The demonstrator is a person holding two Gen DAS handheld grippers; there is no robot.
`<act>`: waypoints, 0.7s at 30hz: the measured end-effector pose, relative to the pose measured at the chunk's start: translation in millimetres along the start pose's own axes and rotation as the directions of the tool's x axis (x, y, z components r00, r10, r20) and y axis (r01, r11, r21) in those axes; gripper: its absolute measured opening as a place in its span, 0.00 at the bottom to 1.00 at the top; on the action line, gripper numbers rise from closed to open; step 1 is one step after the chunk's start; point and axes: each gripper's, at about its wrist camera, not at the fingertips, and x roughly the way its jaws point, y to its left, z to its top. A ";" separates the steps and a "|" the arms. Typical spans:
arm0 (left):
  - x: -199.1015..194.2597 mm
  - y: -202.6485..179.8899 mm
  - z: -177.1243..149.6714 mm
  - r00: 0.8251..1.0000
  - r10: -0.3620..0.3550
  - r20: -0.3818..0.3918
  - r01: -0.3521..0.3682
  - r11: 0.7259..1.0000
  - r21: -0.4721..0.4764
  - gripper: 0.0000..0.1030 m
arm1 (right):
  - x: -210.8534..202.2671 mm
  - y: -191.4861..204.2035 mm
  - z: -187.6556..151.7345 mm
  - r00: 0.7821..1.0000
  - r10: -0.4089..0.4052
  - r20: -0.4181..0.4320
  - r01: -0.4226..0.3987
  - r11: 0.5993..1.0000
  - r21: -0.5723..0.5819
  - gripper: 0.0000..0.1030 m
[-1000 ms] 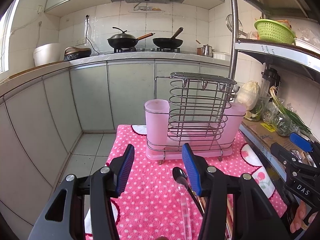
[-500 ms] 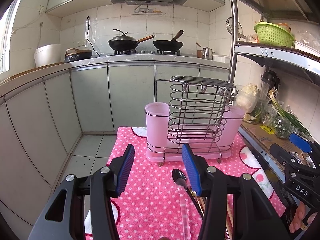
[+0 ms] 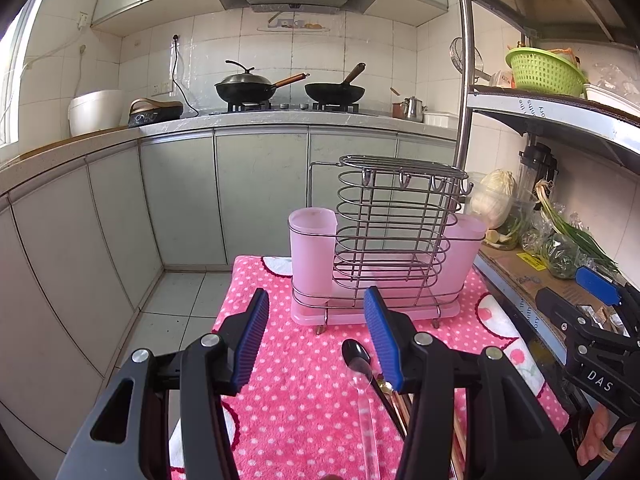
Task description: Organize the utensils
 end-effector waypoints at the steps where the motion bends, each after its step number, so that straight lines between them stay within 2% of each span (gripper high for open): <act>1: -0.3 0.2 0.3 1.000 0.000 0.001 0.000 1.000 -0.001 0.48 | -0.2 0.1 0.2 1.000 0.000 0.000 0.000 1.000 0.000 0.75; 21: -12.4 -3.3 6.5 0.999 -0.009 0.032 0.009 1.000 0.000 0.48 | -9.4 -0.3 5.1 0.999 -0.008 0.041 0.008 1.000 -0.006 0.75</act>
